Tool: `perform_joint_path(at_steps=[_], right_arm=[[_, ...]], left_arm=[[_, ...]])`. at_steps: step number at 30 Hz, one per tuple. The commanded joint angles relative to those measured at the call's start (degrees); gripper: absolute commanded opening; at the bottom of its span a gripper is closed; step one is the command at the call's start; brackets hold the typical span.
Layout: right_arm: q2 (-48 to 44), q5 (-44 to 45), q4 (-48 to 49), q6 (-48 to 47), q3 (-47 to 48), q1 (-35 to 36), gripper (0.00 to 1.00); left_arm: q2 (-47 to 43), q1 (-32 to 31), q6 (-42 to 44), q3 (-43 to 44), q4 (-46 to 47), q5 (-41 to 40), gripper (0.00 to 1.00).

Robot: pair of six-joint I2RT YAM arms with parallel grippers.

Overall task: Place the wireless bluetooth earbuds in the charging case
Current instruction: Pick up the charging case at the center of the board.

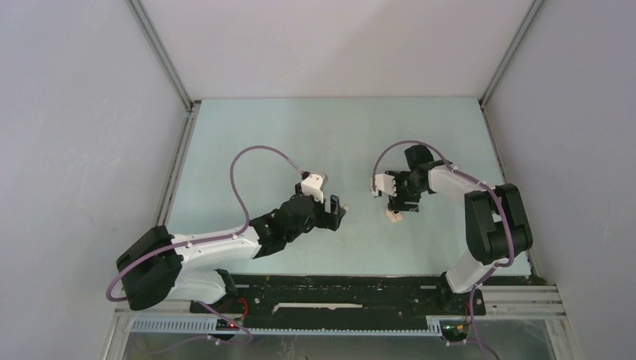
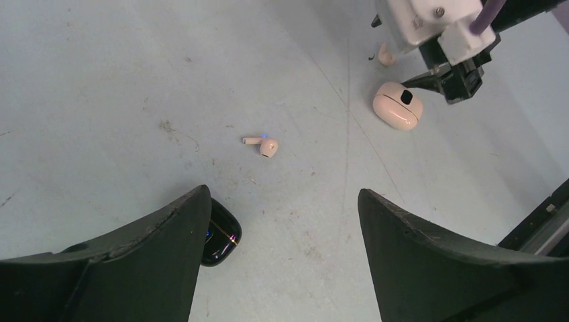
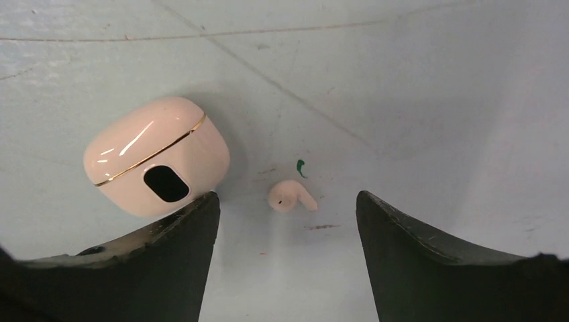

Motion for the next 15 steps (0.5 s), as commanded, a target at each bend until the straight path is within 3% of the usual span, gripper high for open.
perform_joint_path(at_steps=[1,9,15], right_arm=[[0.32,0.49,-2.97,-2.14,0.12,2.74,0.78],[-0.83,-1.63,-7.88,-1.39,0.12,6.96,0.90],[0.23,-1.10,-5.65,0.37,0.18,10.71,0.90]], left_arm=[[-2.16,-0.09,0.24,0.21,2.24,0.61,0.86],[-2.53,-0.09,0.75,-0.18,2.31,0.88,0.85],[-3.43,-0.09,0.82,-0.47,1.52,0.42,0.85]])
